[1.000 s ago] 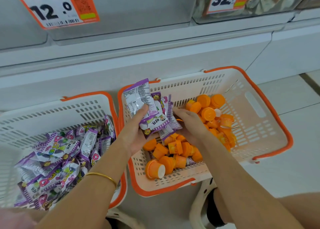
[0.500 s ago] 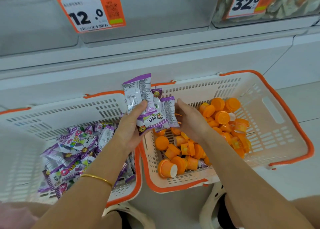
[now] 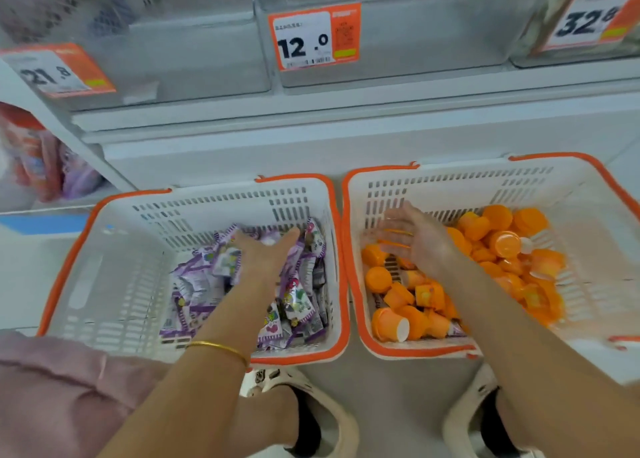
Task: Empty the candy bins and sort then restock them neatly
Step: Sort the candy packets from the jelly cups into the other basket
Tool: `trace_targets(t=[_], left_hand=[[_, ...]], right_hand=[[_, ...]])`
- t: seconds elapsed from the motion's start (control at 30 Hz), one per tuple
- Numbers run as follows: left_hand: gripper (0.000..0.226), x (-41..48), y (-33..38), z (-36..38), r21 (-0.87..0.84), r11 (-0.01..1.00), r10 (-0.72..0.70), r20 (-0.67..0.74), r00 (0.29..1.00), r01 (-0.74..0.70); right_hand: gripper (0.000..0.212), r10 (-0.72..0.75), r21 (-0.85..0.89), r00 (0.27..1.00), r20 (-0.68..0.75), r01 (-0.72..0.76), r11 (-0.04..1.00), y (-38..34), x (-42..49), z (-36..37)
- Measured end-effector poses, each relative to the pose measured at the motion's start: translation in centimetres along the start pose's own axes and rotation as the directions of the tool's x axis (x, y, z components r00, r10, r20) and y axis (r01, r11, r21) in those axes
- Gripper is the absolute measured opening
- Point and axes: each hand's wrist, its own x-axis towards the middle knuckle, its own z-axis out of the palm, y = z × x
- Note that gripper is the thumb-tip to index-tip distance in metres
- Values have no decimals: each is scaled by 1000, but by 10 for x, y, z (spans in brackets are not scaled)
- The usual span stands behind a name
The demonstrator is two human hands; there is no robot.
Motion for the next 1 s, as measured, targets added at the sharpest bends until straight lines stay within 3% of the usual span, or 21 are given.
trace_targets(t=[0.07, 0.1, 0.17, 0.27, 0.37, 0.47, 0.57, 0.73, 1.0], left_hand=[[98, -9, -3, 30, 124, 935, 332, 36, 943, -334], [91, -12, -6, 47, 189, 857, 466, 111, 878, -479], [79, -18, -12, 79, 380, 639, 595, 306, 743, -668], [67, -9, -26, 111, 585, 234, 606, 537, 587, -776], [62, 8, -44, 117, 666, 18, 619, 578, 532, -745], [57, 15, -53, 120, 679, -15, 668, 553, 498, -734], [54, 14, -53, 121, 681, -17, 698, 533, 479, -732], [53, 13, -52, 122, 698, -19, 695, 524, 492, -716], [53, 12, -51, 122, 710, -40, 684, 532, 499, -703]], right_hand=[[33, -9, -27, 993, -116, 6, 1000, 5, 3, -27], [31, -19, -66, 986, -164, 8, 998, 10, 5, -41], [29, -25, -212, 978, -207, -20, 977, 23, 9, -65], [36, 63, -589, 993, -97, -108, 801, 54, 19, -84], [61, 242, -857, 953, 182, 33, 514, 92, 30, -87], [93, 371, -942, 899, 233, 114, 315, 117, 37, -81], [108, 393, -954, 888, 241, 144, 261, 118, 40, -76], [98, 529, -961, 806, 266, 180, 208, 115, 48, -71], [84, 471, -958, 842, 263, 171, 230, 123, 52, -69]])
